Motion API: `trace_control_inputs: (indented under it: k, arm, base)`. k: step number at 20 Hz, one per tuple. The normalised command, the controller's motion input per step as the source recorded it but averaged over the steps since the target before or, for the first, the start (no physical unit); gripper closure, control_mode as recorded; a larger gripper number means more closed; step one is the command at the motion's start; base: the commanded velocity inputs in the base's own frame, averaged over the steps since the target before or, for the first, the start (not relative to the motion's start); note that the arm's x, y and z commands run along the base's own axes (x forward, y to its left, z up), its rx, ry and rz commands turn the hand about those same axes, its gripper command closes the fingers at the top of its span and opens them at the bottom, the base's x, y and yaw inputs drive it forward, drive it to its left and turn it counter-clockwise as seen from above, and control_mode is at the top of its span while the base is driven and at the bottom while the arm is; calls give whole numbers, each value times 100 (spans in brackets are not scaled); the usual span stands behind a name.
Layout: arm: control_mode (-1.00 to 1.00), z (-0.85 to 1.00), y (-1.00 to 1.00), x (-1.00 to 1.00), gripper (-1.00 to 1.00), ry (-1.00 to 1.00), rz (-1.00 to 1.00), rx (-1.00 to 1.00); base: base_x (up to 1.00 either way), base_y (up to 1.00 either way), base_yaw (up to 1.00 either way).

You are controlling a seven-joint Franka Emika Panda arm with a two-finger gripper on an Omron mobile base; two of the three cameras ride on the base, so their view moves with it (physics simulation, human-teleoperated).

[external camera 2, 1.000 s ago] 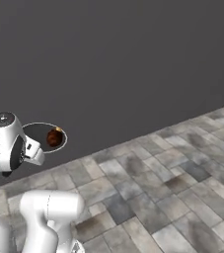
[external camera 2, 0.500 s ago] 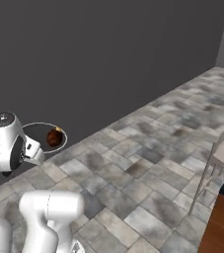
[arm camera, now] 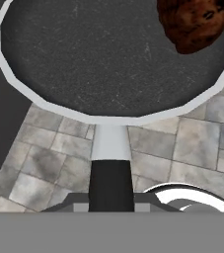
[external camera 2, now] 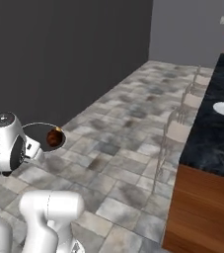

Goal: Pick up the pan with the steak in it and place it on the dining table. Then place the steak on the plate.

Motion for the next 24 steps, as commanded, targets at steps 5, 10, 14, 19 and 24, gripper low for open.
trace_control_inputs:
  k: [5,10,14,19,24]
  arm:
    - [100,0,0,0,100,0,0,0]
    - [100,0,0,0,100,0,0,0]
    - [100,0,0,0,100,0,0,0]
    - [100,0,0,0,100,0,0,0]
    - [100,0,0,0,100,0,0,0]
  base:
    - [1,0,-49]
    - [0,2,-6]
    - [9,58,-6]
    - [27,99,-12]
    - [16,91,-13]
